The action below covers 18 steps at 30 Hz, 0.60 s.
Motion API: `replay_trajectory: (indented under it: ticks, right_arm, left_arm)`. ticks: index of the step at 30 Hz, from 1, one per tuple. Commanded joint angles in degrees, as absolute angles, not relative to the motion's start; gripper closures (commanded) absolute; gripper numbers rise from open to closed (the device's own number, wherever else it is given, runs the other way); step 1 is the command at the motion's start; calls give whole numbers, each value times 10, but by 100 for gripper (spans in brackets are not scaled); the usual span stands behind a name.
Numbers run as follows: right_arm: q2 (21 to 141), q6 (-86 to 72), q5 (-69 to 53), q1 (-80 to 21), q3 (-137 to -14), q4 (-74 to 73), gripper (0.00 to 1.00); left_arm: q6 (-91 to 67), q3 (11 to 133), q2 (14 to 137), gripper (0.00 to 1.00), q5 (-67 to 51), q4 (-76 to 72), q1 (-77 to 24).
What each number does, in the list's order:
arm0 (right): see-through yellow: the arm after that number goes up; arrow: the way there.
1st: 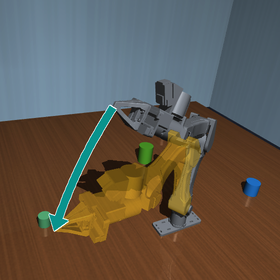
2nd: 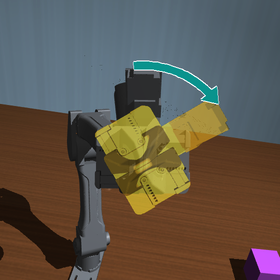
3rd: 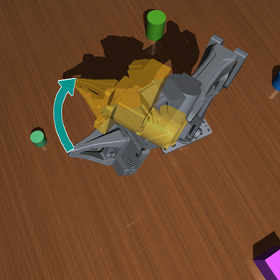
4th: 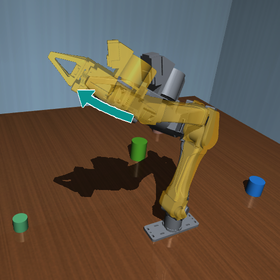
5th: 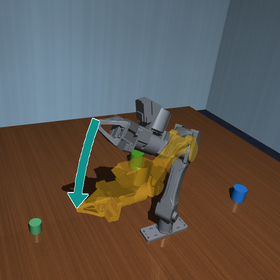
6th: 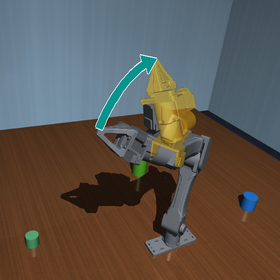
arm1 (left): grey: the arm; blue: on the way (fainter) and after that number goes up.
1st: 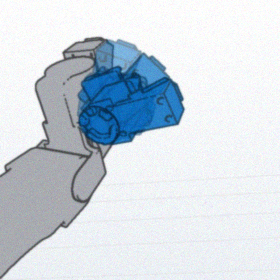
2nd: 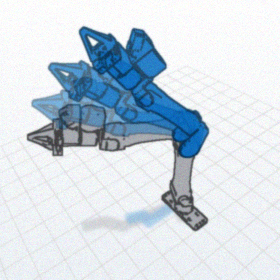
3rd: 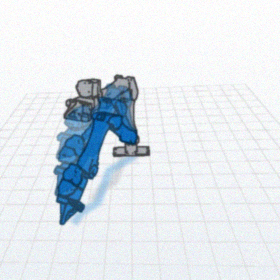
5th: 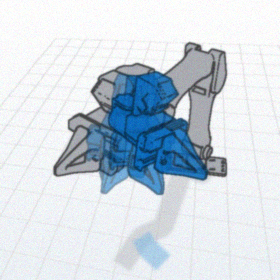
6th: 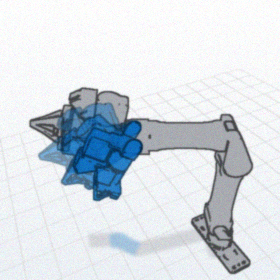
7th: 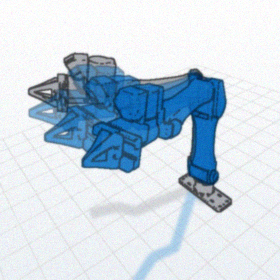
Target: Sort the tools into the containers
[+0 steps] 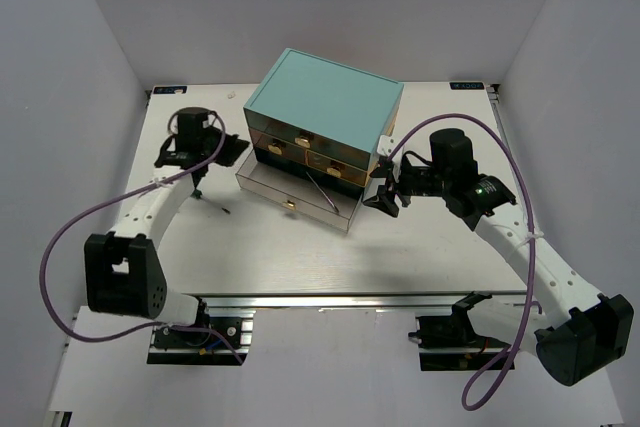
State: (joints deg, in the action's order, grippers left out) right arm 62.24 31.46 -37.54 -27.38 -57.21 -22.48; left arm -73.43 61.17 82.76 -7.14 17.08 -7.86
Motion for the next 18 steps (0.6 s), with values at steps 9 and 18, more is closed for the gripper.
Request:
replay_trajectory:
  ticks: [9,18]
  right_arm:
    - [614,306,-387,-271,-560,-204,29]
    - [615,309,-382,-271,-558,-207,29]
  left_arm:
    - [-471,586,829,33,111,385,120]
    - [-431,637,964,17,130,341,119]
